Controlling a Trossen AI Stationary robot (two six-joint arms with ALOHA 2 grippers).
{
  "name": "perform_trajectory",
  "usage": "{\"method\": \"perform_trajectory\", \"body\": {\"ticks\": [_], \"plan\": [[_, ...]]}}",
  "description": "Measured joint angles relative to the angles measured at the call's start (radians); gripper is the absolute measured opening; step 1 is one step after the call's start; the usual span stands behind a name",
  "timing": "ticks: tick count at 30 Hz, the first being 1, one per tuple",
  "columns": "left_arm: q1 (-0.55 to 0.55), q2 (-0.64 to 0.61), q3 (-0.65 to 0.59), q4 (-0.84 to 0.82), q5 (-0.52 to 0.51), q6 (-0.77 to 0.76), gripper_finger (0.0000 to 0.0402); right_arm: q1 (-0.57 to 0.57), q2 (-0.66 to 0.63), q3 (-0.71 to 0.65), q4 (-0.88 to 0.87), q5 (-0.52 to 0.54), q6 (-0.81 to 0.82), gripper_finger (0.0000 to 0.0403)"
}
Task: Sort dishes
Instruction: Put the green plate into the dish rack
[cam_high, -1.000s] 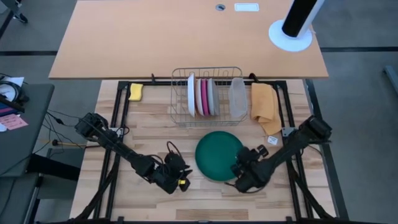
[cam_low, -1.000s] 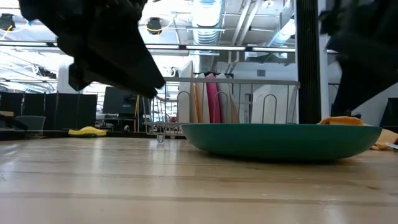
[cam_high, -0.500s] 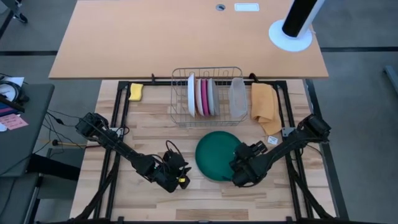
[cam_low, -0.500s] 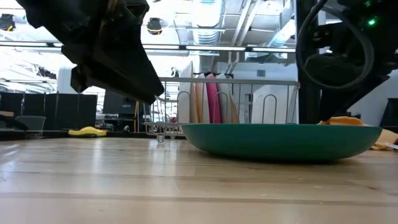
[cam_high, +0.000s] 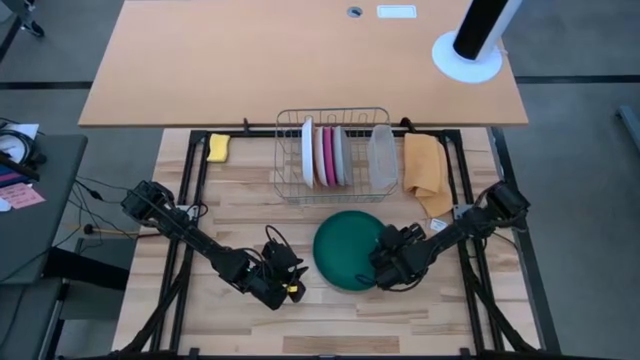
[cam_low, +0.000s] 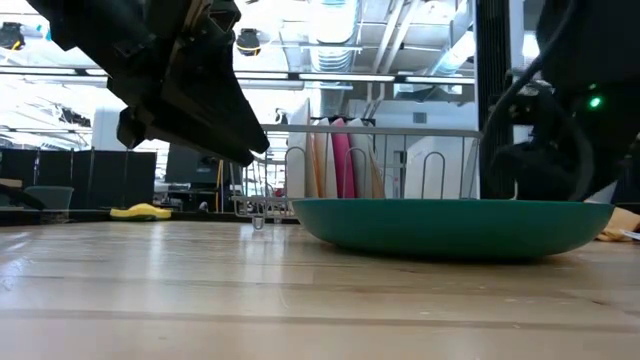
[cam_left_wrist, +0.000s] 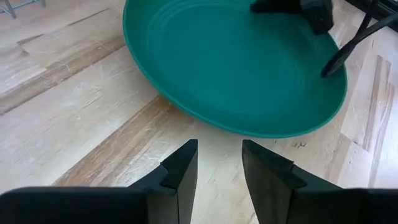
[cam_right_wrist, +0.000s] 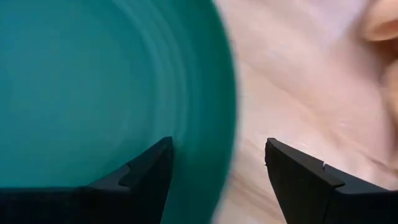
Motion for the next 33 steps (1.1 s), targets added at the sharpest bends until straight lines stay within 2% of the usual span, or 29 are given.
{"method": "perform_trajectory", "body": {"ticks": [6, 18, 23, 33], "plan": [[0.0, 0.0, 0.0, -0.002, 0.0, 0.002, 0.0121, -0.036, -0.001, -0.041, 0.159, -0.019, -0.092, 0.0221], [0.0, 0.0, 0.0, -0.005, 0.003, 0.003, 0.0121, -0.038, -0.003, -0.043, 0.183, -0.026, -0.112, 0.0086], [0.0, 0.0, 0.0, -0.005, 0.003, 0.003, 0.0121, -0.038, -0.003, -0.042, 0.192, -0.017, -0.126, 0.0069], [0.0, 0.0, 0.0, -0.005, -0.007, 0.036, 0.0121, -0.008, 0.001, -0.004, 0.132, 0.02, -0.134, 0.0064]]}}
